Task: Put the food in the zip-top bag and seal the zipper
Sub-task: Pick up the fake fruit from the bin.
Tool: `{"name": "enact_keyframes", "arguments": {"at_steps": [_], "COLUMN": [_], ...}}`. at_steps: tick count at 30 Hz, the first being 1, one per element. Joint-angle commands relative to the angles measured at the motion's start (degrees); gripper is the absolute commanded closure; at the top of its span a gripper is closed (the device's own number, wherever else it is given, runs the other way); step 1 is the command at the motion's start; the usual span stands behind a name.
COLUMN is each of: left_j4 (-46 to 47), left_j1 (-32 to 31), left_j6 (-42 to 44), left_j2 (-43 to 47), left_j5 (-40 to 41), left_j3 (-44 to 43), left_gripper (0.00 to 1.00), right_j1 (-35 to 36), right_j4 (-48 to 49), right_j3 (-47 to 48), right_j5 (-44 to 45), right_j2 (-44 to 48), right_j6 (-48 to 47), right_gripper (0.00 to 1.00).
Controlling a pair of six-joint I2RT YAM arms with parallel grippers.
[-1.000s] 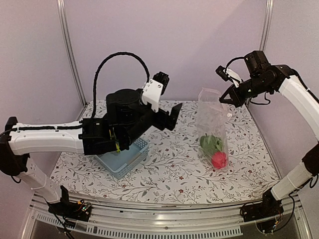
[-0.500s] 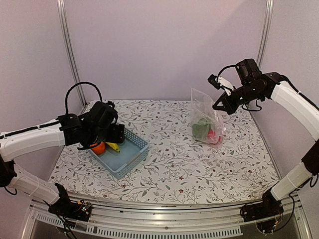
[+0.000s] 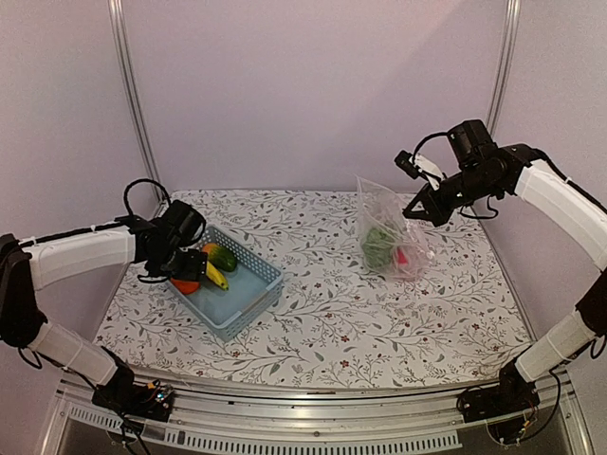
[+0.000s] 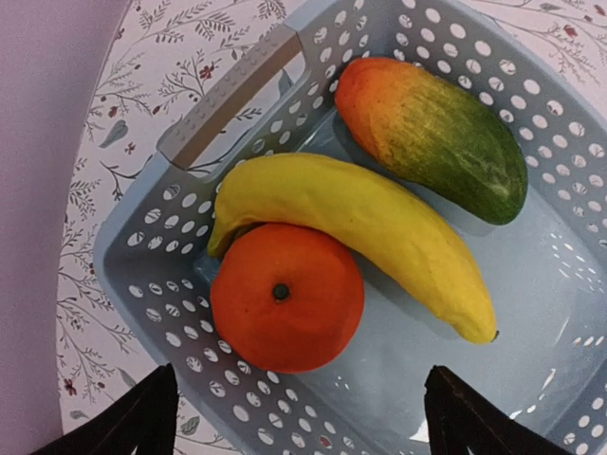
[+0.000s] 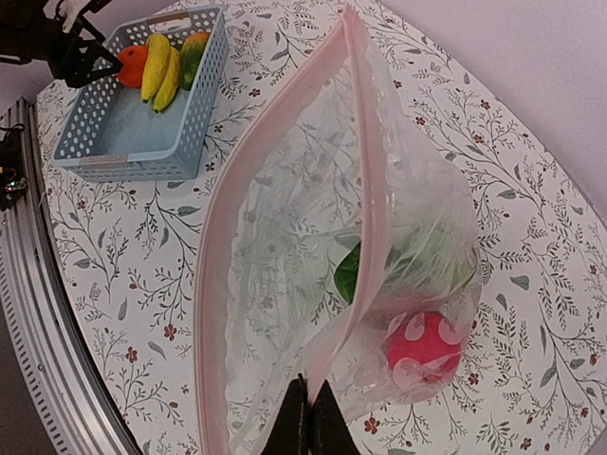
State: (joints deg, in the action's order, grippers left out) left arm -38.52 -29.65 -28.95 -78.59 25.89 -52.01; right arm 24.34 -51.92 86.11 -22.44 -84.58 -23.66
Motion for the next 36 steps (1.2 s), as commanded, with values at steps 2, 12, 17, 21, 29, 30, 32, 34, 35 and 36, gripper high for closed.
{"name": "enact_keyframes", "arguments": {"at_steps": [2,12,17,21,29,30,32,34,35,36], "left_j4": [-0.10,1.05,-2.30,-3.27,-4.89,-4.39,-2.10,2.46,5.33,9.41], "left_j1": [4.66,7.63,7.42,6.07,-1.38,-2.55,-5.92,-8.75,-10.07,-11.16], "left_j6": [8.77,13.27,10.31,8.79,5.68,5.51,4.96,4.55,4.20,3.40], "left_j2": [-4.80,-16.75,-18.11,-12.54,-3.18,-2.21,-0.43,1.18,1.92,2.48], "left_j5": [-1.98,-7.98,-6.92,-8.84,-12.20,-12.72,-15.22,-19.64,-22.88,-28.38], "left_j3": [-2.71,-8.37,-9.84,-9.66,-16.06,-17.03,-18.78,-20.10,-20.44,-20.45], "left_gripper": [0.10,0.18,0.34,0.47,0.55,0.56,0.57,0.57,0.58,0.57], "right_j1": [0.02,0.12,0.10,0.10,0.14,0.10,0.18,0.19,0.23,0.27], "right_j4": [0.51,0.13,0.09,0.09,0.26,0.32,0.25,0.16,0.19,0.16], "right_j3": [-1.28,-1.31,-1.27,-1.70,-2.58,-2.75,-2.95,-3.20,-3.26,-3.23], "right_j5": [-1.12,-1.84,-2.26,-2.00,-1.56,-1.56,-1.60,-1.80,-1.82,-1.82], "right_j2": [2.39,2.68,2.73,3.23,3.58,3.62,3.58,3.48,3.26,3.21], "right_j6": [-0.70,-0.88,-0.69,-0.77,-0.86,-0.86,-0.89,-0.86,-0.86,-0.86], "right_gripper": [1.00,1.00,1.00,1.00,1.00,1.00,1.00,1.00,1.00,1.00]}}
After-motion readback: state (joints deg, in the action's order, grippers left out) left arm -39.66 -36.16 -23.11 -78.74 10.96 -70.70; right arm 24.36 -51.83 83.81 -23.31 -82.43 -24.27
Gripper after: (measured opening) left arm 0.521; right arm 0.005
